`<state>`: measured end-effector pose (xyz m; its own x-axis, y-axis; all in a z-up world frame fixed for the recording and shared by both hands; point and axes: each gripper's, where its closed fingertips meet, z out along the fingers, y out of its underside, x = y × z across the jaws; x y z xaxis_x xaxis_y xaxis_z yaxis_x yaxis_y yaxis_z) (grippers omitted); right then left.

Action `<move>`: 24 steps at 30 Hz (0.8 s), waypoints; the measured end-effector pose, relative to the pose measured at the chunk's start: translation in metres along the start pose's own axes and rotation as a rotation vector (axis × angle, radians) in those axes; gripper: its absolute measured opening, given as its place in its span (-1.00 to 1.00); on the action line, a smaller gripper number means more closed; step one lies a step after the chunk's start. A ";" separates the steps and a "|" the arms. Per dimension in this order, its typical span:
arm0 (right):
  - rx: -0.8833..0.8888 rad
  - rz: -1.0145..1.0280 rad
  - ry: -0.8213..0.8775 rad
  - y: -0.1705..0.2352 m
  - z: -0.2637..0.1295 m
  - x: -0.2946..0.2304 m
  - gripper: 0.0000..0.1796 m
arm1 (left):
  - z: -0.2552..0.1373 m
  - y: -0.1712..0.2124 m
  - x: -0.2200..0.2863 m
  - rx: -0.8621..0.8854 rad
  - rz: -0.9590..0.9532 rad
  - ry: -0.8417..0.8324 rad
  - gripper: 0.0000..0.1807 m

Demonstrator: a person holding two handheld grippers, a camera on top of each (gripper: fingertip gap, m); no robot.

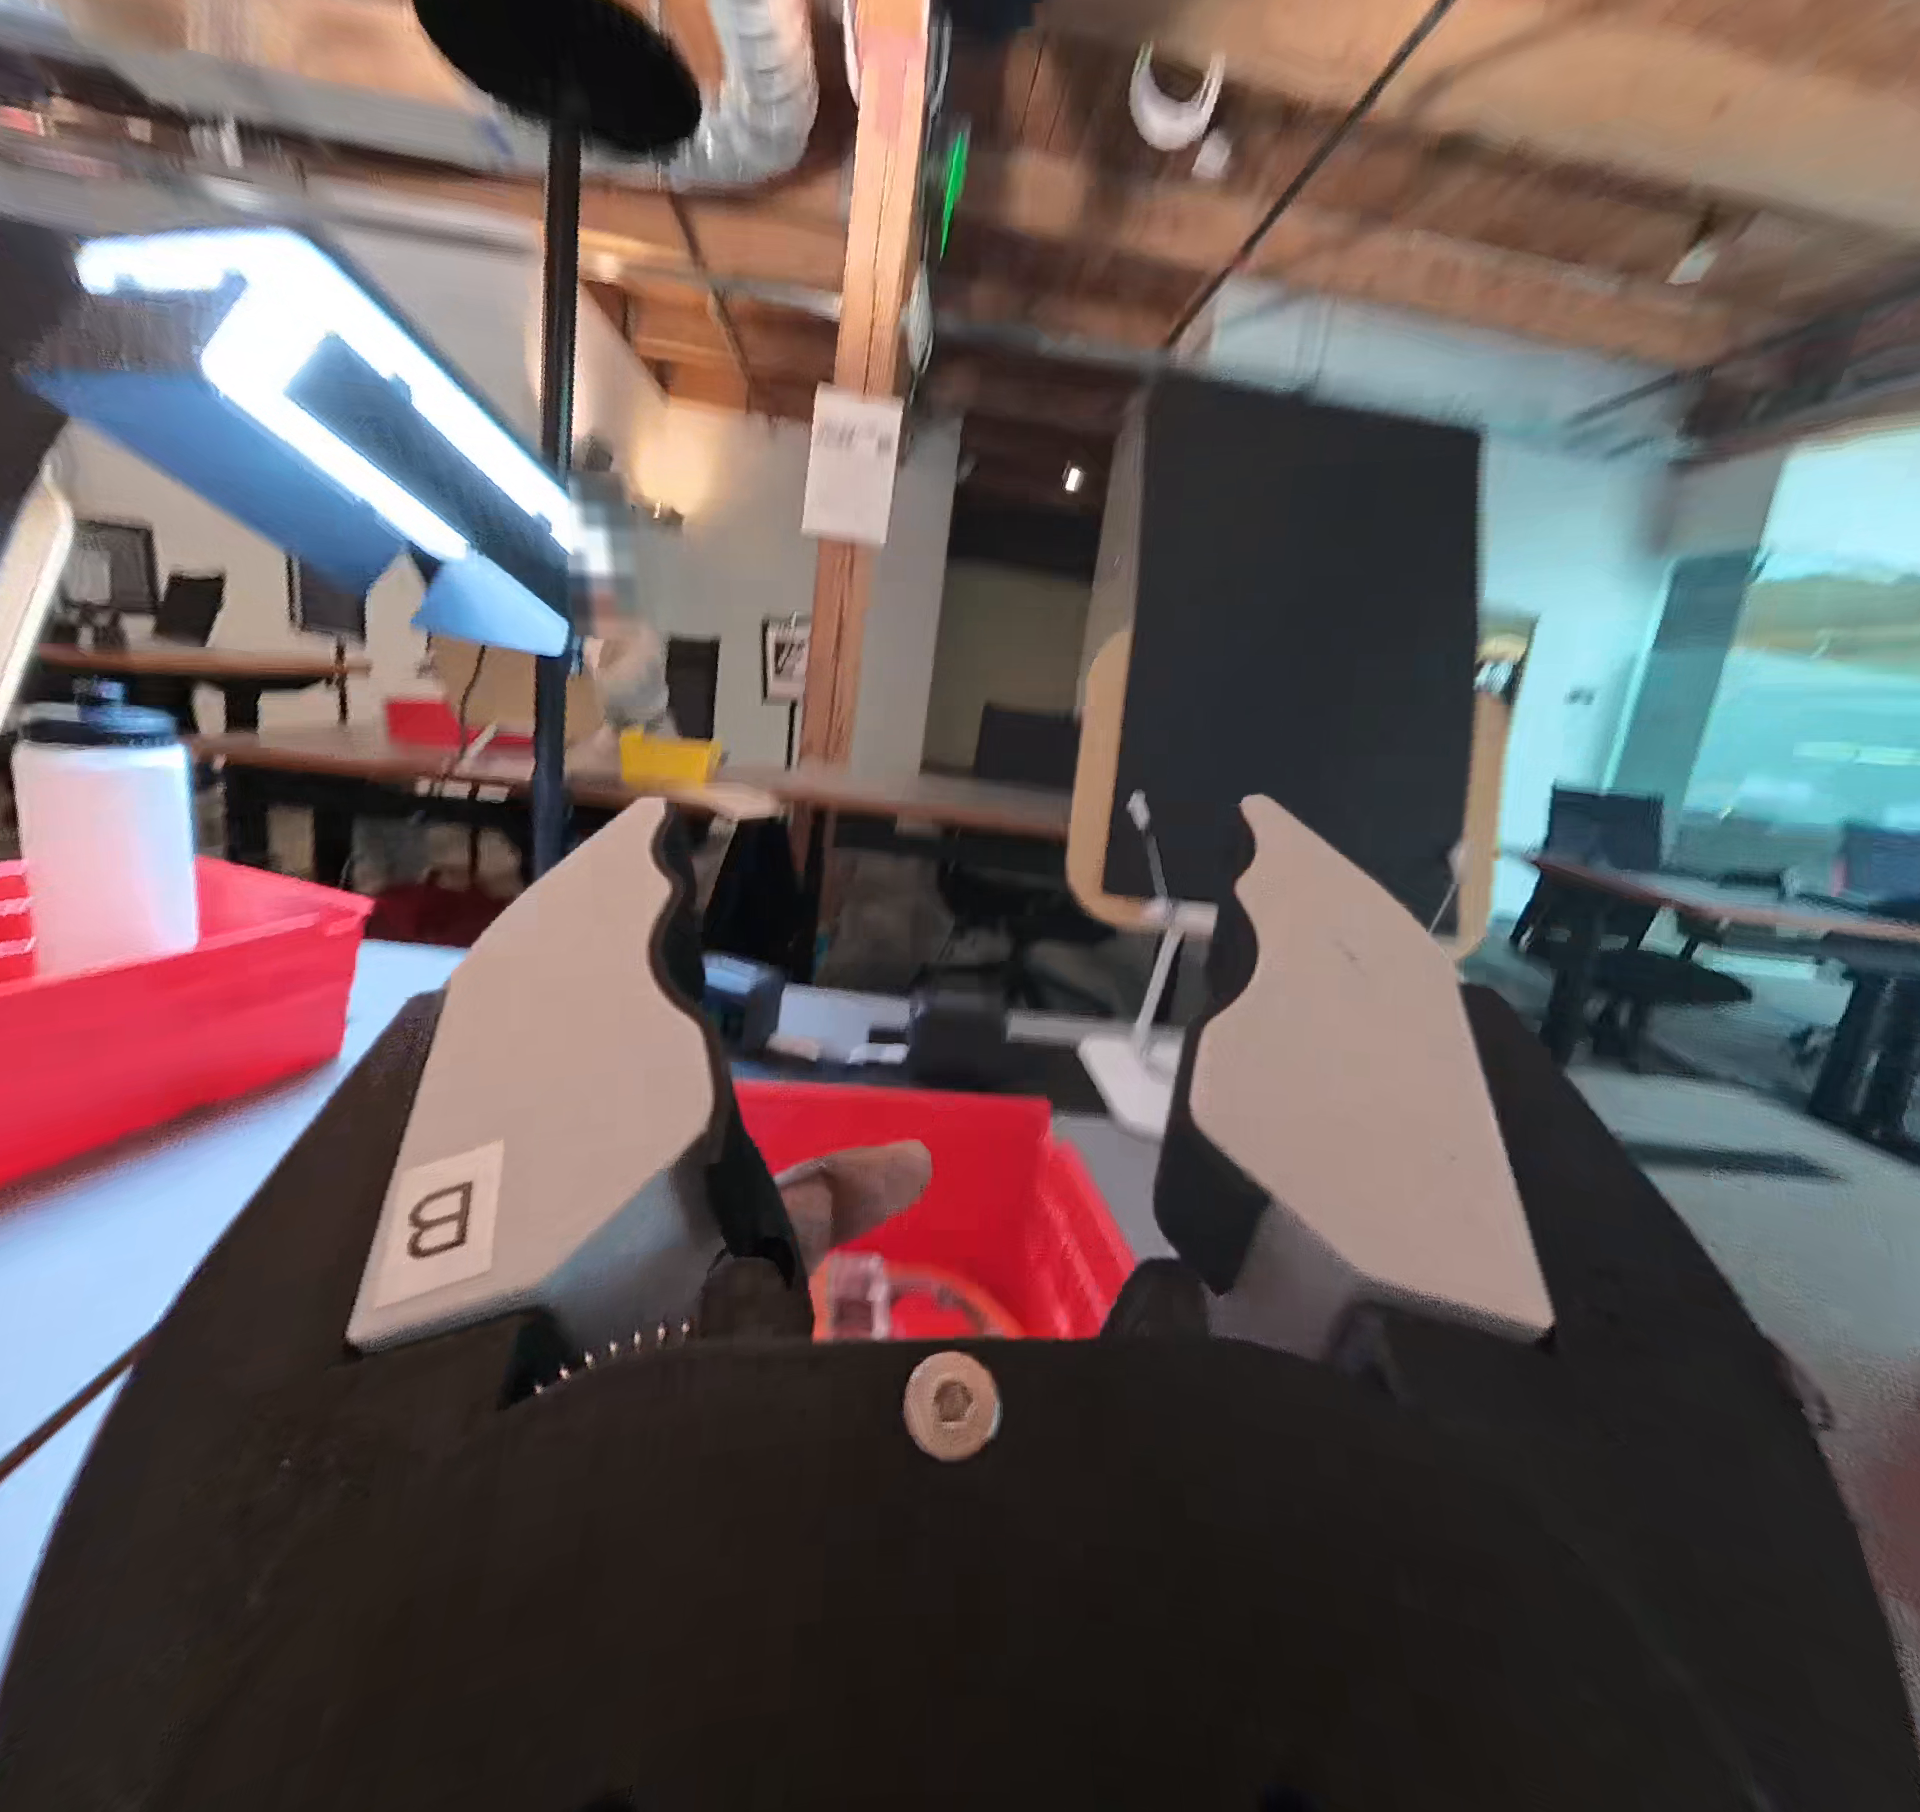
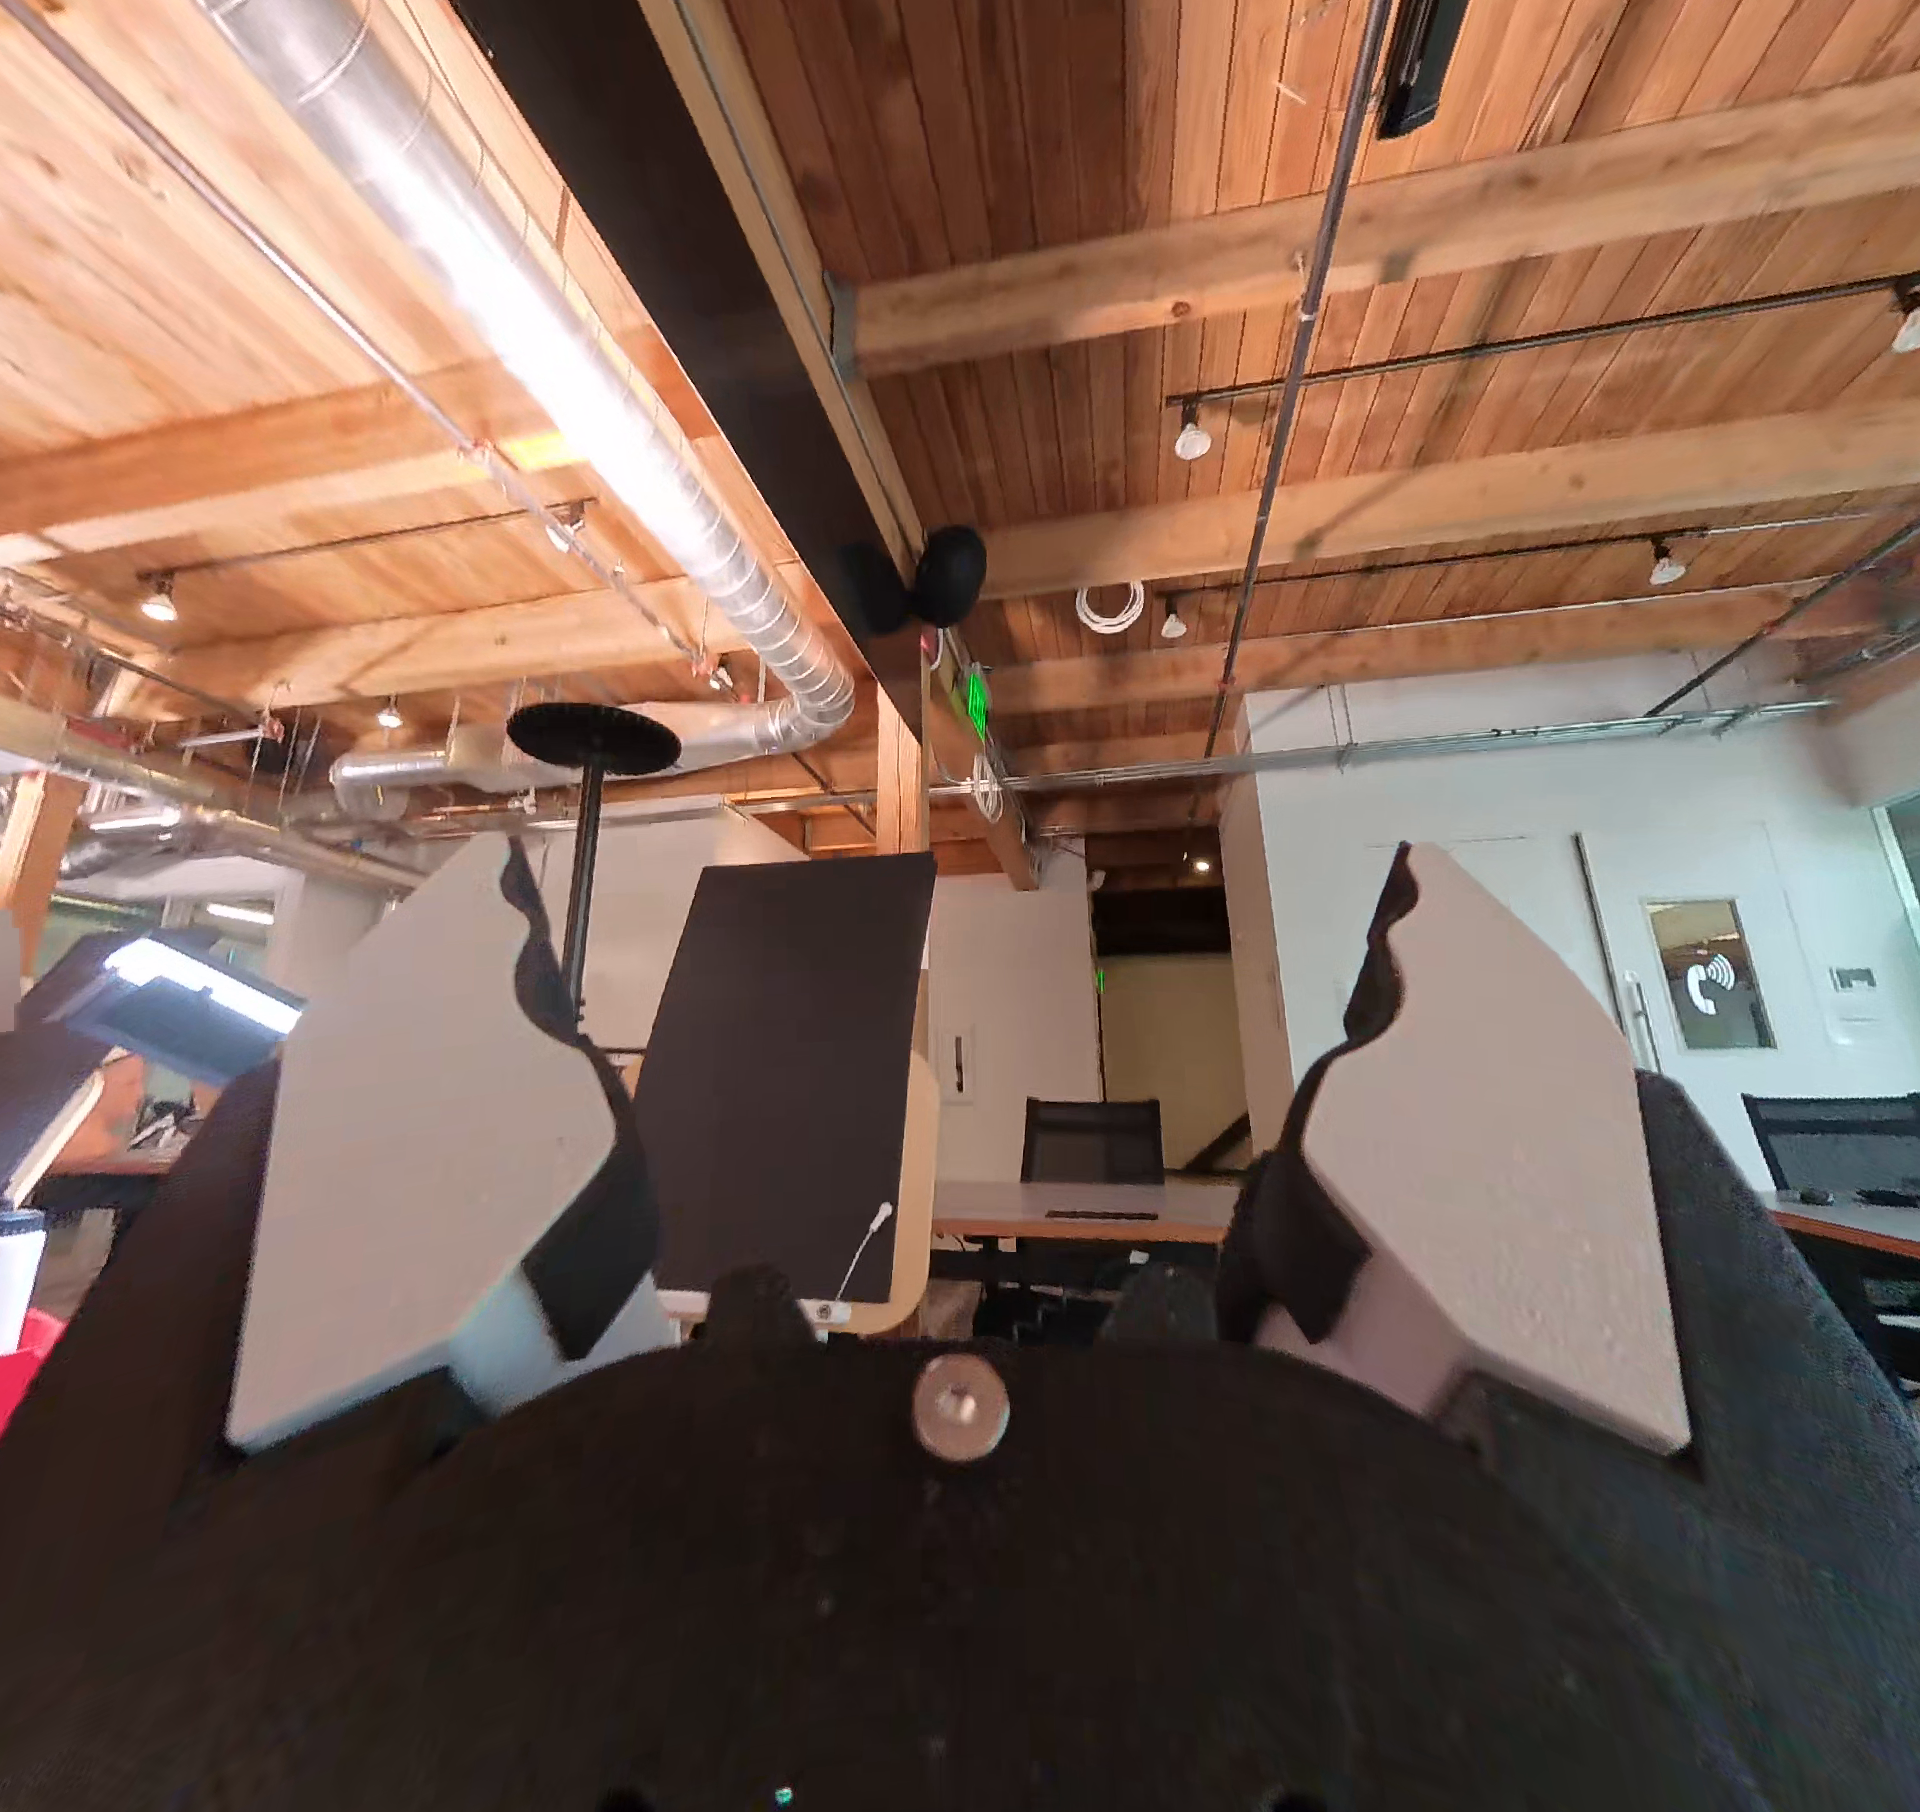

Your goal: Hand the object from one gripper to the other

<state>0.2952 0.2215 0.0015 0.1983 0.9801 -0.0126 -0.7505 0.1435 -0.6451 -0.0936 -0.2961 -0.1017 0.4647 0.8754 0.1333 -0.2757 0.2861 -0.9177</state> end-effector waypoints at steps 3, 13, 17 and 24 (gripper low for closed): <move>0.004 0.035 -0.029 -0.002 0.000 -0.006 0.61 | 0.016 0.053 -0.011 -0.219 0.055 -0.015 0.06; 0.058 0.045 -0.090 -0.021 -0.006 -0.029 0.53 | -0.004 0.191 -0.026 -0.996 0.169 -0.034 0.04; 0.068 0.048 -0.110 -0.026 -0.008 -0.035 0.50 | -0.029 0.212 -0.026 -1.181 0.244 0.003 -0.01; 0.083 0.061 -0.112 -0.032 -0.010 -0.038 0.47 | -0.074 0.227 -0.018 -1.433 0.358 0.106 -0.23</move>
<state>0.3181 0.1787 0.0145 0.0824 0.9959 0.0386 -0.8093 0.0895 -0.5805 -0.1025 -0.2760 -0.3407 0.6281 0.7647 -0.1437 0.6305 -0.6084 -0.4820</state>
